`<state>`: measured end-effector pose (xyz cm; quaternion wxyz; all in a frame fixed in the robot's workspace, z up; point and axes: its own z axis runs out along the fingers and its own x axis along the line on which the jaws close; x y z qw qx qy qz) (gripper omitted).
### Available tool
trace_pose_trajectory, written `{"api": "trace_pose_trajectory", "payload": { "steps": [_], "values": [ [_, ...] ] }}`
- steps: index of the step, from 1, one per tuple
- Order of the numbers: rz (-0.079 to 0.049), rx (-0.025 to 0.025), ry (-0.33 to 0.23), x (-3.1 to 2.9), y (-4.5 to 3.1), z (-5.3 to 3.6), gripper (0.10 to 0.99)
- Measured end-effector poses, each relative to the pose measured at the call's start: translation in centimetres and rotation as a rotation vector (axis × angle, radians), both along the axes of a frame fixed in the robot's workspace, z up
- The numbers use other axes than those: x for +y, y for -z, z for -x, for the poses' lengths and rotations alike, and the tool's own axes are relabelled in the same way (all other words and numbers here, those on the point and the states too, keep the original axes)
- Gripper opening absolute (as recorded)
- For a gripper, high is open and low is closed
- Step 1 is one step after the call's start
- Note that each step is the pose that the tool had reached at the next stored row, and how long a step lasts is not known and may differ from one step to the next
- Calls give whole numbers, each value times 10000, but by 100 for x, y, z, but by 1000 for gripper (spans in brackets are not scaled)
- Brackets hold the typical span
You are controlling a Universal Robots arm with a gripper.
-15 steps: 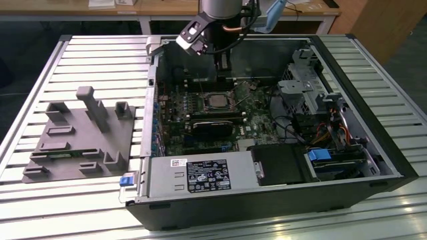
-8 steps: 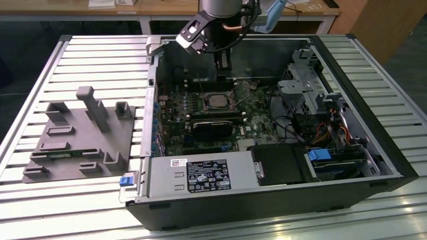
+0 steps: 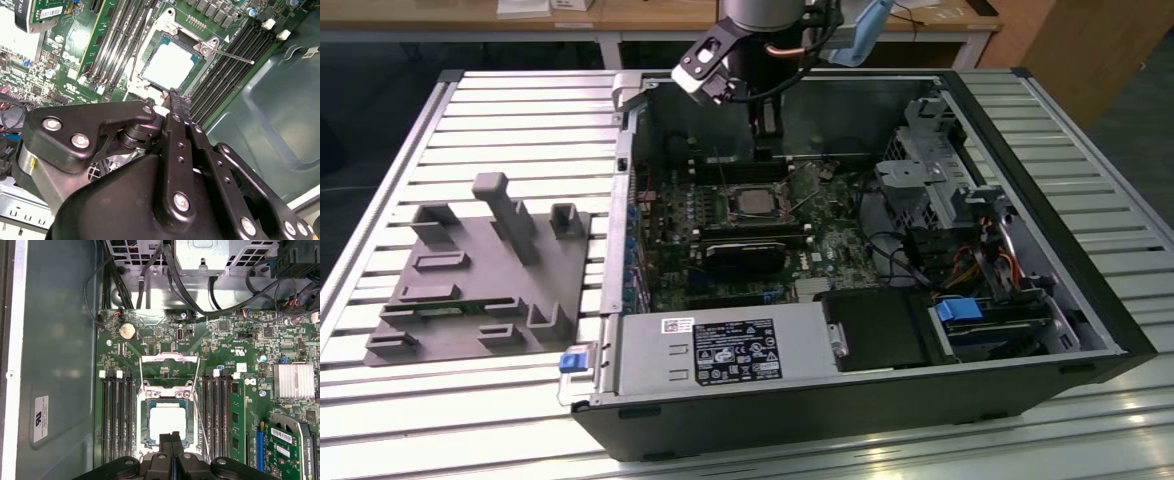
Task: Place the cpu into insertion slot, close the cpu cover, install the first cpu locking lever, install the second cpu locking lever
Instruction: 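Close the cpu cover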
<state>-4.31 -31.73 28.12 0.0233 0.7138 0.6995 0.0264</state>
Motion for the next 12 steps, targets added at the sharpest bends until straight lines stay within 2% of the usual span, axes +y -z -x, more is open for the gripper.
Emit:
{"api": "trace_pose_trajectory", "payload": {
  "steps": [5, 9, 12],
  "values": [
    [-1, -1, 9, 0, -27, 0, 106],
    [0, 0, 12, 0, -81, -1, 106],
    [-4, -1, 13, -1, -86, -2, 106]
  ]
}}
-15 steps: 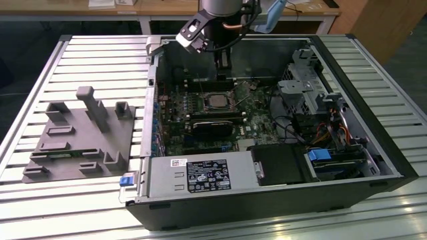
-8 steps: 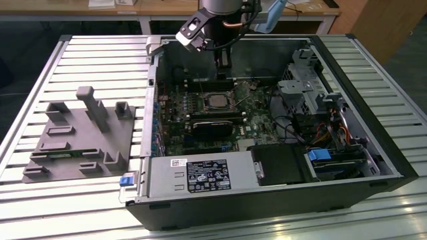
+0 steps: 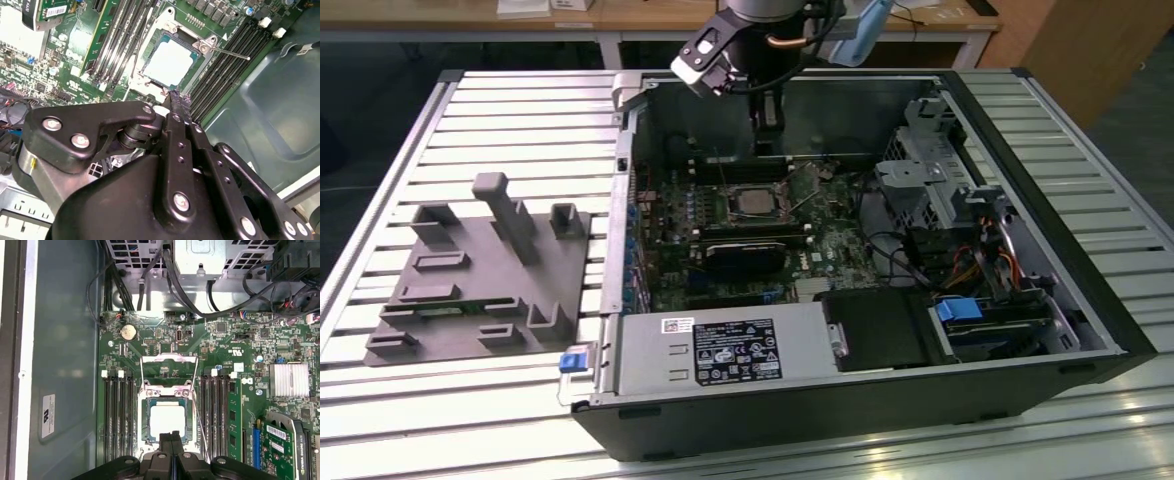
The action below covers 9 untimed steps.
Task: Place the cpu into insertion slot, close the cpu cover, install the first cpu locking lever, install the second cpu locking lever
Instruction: 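Close the cpu cover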
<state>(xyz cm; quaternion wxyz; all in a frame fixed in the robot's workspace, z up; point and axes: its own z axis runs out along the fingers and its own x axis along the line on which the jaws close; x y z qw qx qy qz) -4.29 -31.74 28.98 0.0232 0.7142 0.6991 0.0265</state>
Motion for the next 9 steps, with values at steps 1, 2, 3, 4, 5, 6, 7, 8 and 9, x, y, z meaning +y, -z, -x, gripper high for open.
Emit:
{"api": "trace_pose_trajectory", "payload": {
  "steps": [1, 2, 3, 4, 5, 6, 7, 8, 9],
  "values": [
    [4, 3, -1, -4, -2, 0, 106],
    [3, 3, -1, -10, -2, 0, 106],
    [3, 2, 0, -15, -1, 0, 106],
    [4, 2, 0, -20, -1, 0, 106],
    [3, 2, 0, -27, -1, 0, 106],
    [2, 2, 1, -35, -1, 1, 106],
    [3, 2, 1, -42, 0, 1, 106],
    [3, 2, 1, -49, 1, 1, 106],
    [2, 2, 0, -53, 2, 1, 106]
  ]
}}
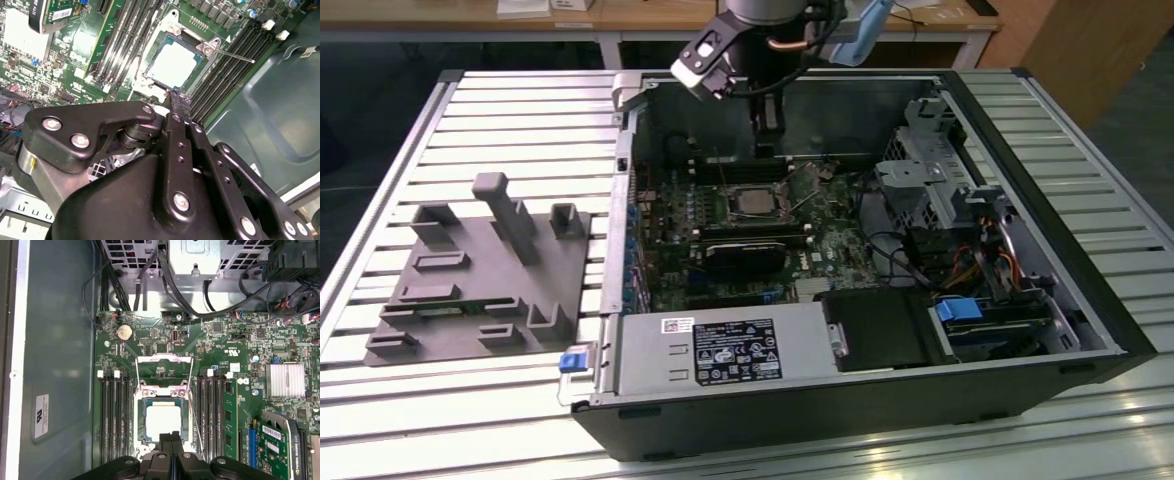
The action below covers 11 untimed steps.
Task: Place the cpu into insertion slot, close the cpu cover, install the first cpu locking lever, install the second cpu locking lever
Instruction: 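Close the cpu cover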
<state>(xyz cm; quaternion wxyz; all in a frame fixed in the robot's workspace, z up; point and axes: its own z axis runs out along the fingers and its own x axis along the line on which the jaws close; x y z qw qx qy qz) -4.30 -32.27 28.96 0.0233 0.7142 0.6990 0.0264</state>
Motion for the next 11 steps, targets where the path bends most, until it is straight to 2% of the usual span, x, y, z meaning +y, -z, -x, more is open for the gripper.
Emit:
{"api": "trace_pose_trajectory", "payload": {
  "steps": [3, 11],
  "values": [
    [1, 2, 0, -1, 3, -15, 106],
    [1, 37, -1, -2, 19, -144, 106]
  ]
}}
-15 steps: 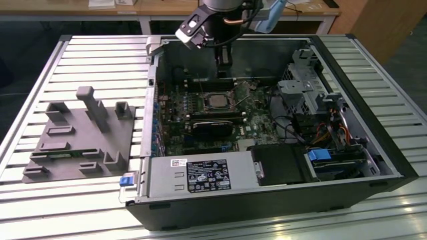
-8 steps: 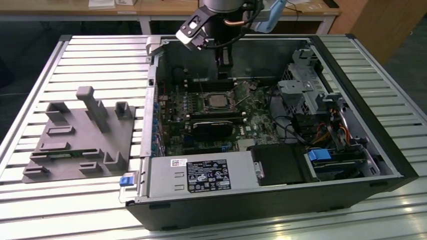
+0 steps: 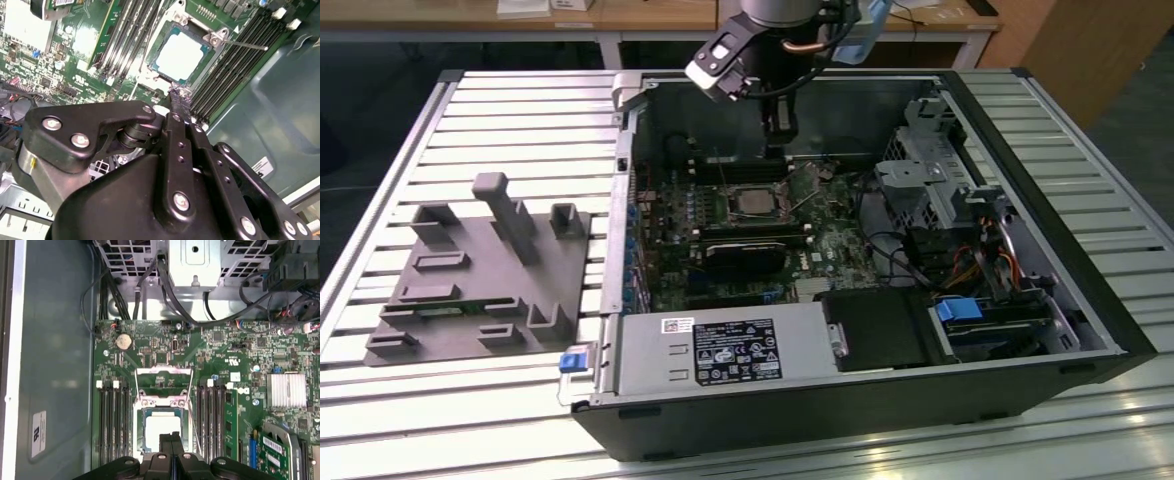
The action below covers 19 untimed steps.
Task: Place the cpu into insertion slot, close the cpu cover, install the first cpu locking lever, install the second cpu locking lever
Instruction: 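Close the cpu cover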
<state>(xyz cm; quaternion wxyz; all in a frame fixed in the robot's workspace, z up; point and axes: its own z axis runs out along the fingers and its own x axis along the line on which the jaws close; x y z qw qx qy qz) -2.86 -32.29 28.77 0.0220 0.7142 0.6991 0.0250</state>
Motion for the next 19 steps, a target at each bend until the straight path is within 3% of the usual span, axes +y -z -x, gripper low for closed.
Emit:
{"api": "trace_pose_trajectory", "payload": {
  "steps": [5, 12, 19],
  "values": [
    [0, 78, 0, 1, 24, -63, 106],
    [1, 130, 1, 3, 65, -94, 106],
    [1, 135, 0, 2, 69, -147, 106]
  ]
}}
